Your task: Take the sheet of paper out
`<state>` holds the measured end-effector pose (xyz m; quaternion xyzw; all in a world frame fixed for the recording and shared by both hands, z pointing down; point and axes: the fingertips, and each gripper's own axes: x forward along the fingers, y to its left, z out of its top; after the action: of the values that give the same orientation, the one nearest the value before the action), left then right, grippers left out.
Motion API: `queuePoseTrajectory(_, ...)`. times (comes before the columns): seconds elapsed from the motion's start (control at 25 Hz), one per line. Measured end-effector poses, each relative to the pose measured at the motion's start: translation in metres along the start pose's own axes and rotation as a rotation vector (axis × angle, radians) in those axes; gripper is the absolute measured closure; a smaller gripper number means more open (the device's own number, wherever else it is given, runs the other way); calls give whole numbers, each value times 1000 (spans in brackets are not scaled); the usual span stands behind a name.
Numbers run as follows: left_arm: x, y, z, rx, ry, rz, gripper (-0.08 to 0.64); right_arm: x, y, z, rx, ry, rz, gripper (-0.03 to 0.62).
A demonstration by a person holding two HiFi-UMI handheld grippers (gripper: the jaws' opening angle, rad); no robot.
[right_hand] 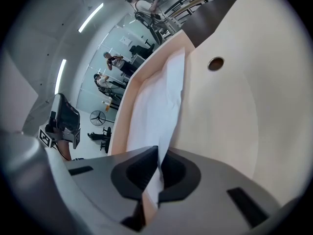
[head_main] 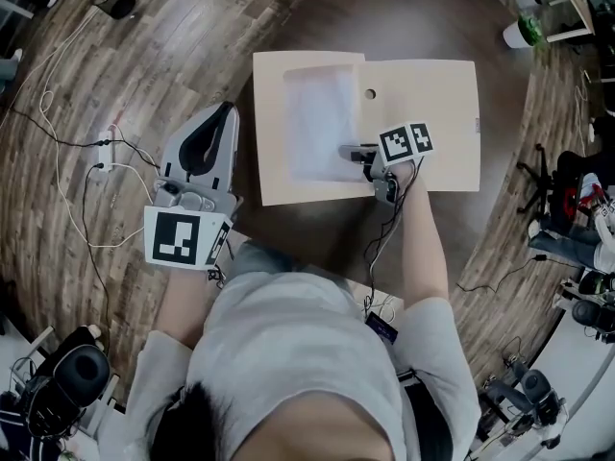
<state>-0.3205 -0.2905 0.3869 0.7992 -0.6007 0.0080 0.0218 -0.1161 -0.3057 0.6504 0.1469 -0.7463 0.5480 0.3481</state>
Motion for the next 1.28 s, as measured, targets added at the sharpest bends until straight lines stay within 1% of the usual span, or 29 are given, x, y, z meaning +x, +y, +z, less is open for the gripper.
queuePoseTrajectory(0.36,3,-18,6,9,-7,-17,551,-38,-25,-4,17,-67,-82,578)
queuePoseTrajectory(0.72,6,-49,16,19,-19,-41,551,-78,-44,-15,10,-152,-144,578)
queuePoseTrajectory(1.04,5,-73,22,30,-33,-61,551,-111,-59,-28,42,-226,-203,578)
queuePoseTrajectory(1.28,3,-96,29,36,-44,-77,551,-141,-65,-36,30,-297,-254,578)
